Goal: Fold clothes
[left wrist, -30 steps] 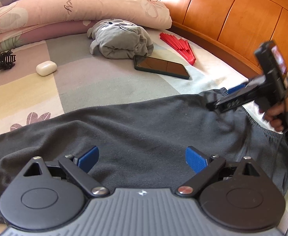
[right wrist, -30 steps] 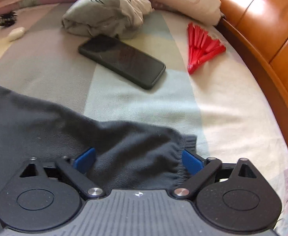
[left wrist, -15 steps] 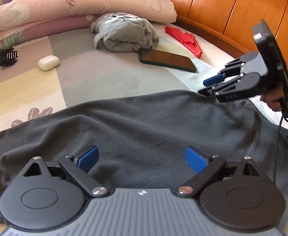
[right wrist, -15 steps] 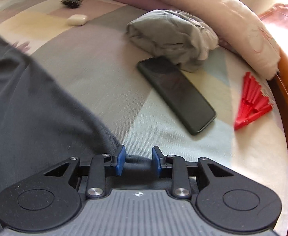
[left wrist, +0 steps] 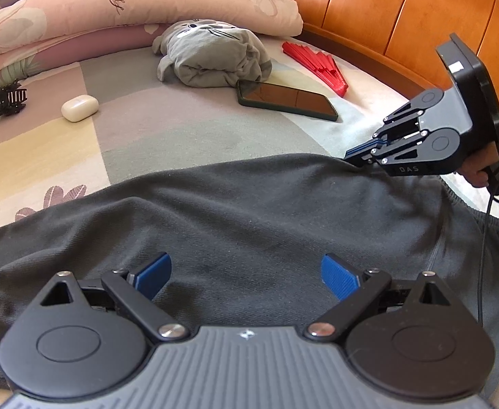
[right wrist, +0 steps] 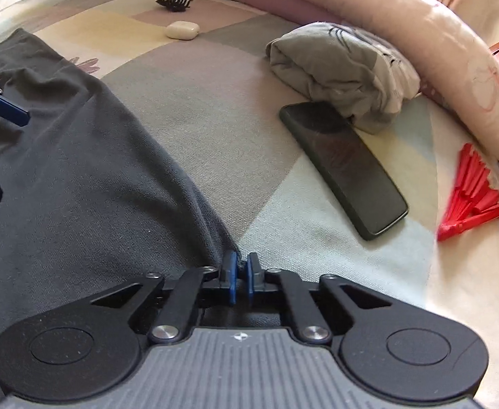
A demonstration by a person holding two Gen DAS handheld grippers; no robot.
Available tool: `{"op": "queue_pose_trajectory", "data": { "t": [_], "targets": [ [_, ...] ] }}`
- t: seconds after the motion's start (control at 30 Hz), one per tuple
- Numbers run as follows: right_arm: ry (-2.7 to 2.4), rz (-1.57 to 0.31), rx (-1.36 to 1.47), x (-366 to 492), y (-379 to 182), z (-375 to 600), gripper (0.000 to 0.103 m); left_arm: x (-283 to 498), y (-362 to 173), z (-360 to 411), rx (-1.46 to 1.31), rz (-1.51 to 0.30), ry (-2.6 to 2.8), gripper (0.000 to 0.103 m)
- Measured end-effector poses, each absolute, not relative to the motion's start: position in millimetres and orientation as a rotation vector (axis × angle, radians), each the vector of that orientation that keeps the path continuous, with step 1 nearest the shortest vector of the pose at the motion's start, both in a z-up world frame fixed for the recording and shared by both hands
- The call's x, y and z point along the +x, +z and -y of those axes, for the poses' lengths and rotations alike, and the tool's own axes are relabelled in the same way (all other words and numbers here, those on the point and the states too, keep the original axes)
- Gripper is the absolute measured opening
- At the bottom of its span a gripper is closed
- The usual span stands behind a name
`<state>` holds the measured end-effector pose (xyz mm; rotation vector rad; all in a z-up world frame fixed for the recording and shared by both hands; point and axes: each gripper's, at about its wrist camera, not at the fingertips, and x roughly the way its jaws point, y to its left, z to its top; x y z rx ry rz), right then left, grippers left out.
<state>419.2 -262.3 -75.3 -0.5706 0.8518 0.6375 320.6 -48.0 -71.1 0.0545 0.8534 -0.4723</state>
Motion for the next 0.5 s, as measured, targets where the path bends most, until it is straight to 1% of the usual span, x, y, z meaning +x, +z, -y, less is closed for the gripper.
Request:
{"op": "queue_pose_trajectory", "data": {
  "t": [0.07,0.1,0.23,0.3,0.33,0.4,0.47,0.5],
  "targets": [
    [0.544,-0.812,-0.544,426.5,-76.2,261.8,0.004,320.1,-71.3,47.7,0.054,-0.851,-0.47,0.095],
    [0.497,-0.809,-0.512,432.7,-77.5,261.5,0.001,319.5,-71.1,47.9,0.055,-0.851,-0.467,0.095],
    [0.432,-0.8,-0.457,434.3,-69.3,260.0,0.002,317.7,-67.0,44.6,0.048,-0.837,-0.468,0.095],
    [0.423,-0.825,-0.416,423.9,-54.5,262.8,0.012,318.2,-65.3,40.8,0.03,-0.832,-0.472,0.095],
    [0.418,-0.837,-0.395,418.7,-47.1,264.2,0.015,318.9,-65.0,39.2,0.023,-0.832,-0.472,0.095],
    [0.39,-0.902,-0.349,412.1,-39.8,267.2,0.028,320.3,-64.8,37.9,0.02,-0.835,-0.464,0.095],
    [0.352,-0.988,-0.287,411.9,-46.5,272.5,0.035,321.6,-64.6,36.7,0.017,-0.839,-0.456,0.095],
    [0.346,-0.99,-0.266,414.8,-52.9,274.3,0.035,321.9,-64.7,36.7,0.017,-0.839,-0.458,0.095]
  ]
}}
